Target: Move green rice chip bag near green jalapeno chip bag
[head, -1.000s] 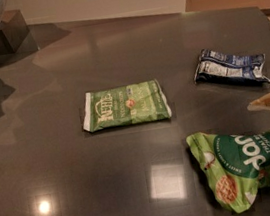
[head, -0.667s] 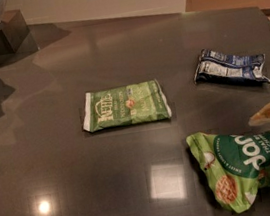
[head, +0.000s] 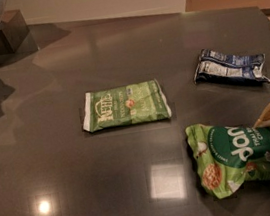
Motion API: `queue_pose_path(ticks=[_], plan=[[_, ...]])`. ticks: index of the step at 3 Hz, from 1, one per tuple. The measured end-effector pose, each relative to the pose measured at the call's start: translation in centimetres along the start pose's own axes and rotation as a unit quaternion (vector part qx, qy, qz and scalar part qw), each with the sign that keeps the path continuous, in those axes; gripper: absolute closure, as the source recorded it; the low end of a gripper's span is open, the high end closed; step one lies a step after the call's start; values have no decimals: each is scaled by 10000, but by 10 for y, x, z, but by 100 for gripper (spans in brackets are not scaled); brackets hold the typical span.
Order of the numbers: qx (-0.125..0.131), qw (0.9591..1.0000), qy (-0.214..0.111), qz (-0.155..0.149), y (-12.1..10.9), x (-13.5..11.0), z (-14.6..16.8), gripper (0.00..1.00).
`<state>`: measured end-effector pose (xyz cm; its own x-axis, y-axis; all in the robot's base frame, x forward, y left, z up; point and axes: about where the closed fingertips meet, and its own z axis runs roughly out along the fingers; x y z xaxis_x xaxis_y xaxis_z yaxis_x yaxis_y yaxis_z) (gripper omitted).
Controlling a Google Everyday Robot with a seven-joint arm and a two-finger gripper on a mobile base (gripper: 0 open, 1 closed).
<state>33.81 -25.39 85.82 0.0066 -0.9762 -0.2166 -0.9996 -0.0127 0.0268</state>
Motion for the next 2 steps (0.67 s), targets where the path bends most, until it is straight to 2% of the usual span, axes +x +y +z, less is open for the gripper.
queue_pose_path(ticks=[1,2], plan=[[131,9999,-73,16,-13,-24,-19,88],[259,9995,-194,-36,-28,-57,-32,100]])
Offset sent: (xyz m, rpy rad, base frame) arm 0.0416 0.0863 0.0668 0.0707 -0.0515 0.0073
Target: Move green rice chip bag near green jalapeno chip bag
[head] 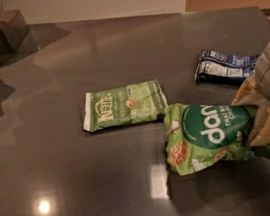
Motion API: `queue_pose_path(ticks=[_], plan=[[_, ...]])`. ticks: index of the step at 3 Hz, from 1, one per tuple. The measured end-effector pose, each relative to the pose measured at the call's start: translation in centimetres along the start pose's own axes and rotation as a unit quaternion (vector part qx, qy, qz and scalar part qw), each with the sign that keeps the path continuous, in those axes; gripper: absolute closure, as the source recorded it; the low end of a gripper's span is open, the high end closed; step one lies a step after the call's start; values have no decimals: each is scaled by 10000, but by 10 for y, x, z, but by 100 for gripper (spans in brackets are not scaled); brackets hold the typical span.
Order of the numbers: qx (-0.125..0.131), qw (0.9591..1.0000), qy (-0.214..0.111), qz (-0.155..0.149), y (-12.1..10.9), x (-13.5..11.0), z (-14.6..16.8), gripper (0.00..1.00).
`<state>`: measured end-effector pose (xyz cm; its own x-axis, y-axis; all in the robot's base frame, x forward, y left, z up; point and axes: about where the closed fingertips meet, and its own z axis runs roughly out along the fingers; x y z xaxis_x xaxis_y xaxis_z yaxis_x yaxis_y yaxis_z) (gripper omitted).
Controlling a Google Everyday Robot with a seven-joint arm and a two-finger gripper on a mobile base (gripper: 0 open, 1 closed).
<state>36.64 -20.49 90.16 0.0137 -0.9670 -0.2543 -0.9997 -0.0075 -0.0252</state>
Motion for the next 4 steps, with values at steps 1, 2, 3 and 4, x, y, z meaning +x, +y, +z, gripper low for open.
queue_pose_path(ticks=[1,2,3,4], plan=[[100,9999,-107,64,-14,-35,-3,100],[249,9986,-257,389,-26,-64,2,100],[570,9932,-362,947,-50,-88,9,100],[772,9871,-402,1346,-69,-105,15,87]])
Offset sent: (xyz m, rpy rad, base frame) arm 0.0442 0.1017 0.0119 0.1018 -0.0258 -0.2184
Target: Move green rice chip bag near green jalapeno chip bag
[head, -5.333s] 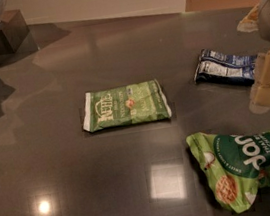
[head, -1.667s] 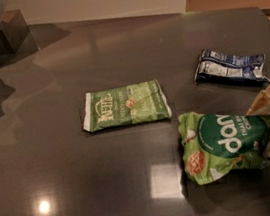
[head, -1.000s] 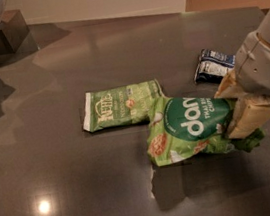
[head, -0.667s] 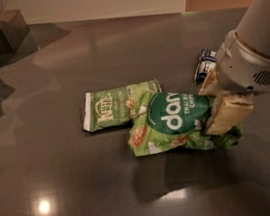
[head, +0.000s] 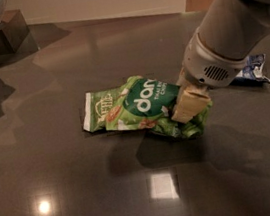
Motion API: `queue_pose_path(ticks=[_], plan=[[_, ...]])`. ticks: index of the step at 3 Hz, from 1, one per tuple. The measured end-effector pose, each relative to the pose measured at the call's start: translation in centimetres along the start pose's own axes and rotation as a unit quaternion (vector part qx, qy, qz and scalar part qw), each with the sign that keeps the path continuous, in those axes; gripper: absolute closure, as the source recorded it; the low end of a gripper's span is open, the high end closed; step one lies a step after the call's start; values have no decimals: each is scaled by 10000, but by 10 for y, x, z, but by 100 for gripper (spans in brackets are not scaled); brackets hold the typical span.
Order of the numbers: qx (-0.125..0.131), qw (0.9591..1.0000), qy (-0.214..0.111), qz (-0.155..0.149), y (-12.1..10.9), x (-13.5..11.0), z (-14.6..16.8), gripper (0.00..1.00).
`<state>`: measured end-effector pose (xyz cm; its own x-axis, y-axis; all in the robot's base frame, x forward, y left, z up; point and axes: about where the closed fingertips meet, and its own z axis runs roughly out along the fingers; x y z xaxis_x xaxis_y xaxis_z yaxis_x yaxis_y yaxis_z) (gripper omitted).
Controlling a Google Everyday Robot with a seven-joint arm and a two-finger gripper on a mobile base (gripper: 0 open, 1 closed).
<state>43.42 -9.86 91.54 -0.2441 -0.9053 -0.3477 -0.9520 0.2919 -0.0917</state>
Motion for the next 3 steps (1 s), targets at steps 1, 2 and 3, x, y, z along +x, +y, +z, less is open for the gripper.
queue_pose_path(ticks=[1,2,3], plan=[[60,9998,-9,208,-5,-16,12,63],[69,9996,-39,279,-7,-27,21,40],[78,9996,-41,269,-6,-27,20,17]])
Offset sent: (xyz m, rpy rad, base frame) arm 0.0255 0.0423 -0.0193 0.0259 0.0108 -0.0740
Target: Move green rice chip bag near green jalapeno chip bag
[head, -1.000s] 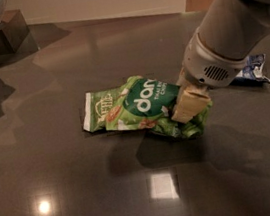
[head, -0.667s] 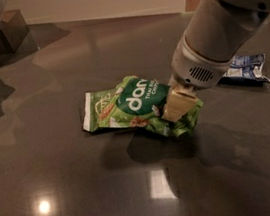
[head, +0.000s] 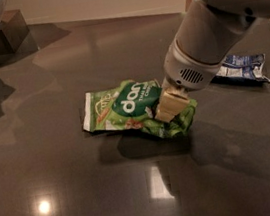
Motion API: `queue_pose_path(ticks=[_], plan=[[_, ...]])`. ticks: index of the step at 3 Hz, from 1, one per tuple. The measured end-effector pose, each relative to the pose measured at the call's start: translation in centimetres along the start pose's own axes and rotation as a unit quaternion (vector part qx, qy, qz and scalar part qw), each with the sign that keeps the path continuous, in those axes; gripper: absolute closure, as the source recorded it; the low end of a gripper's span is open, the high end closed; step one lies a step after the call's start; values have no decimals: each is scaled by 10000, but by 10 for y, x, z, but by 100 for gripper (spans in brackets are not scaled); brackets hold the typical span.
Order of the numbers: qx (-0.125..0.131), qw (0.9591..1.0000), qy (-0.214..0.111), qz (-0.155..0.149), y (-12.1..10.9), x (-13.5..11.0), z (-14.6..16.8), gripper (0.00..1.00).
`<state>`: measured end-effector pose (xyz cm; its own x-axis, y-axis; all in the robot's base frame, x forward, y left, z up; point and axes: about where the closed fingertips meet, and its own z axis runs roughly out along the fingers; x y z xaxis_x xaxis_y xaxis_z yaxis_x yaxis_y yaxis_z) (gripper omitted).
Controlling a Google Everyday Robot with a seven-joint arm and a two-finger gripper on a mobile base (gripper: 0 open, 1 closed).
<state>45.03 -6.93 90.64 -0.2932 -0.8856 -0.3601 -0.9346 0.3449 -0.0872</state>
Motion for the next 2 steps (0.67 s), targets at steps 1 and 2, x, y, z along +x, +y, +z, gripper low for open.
queue_pose_path(ticks=[1,2], plan=[[14,10000,-4,-12,1,-1,-1,0],[14,10000,-4,-13,1,-1,-1,0]])
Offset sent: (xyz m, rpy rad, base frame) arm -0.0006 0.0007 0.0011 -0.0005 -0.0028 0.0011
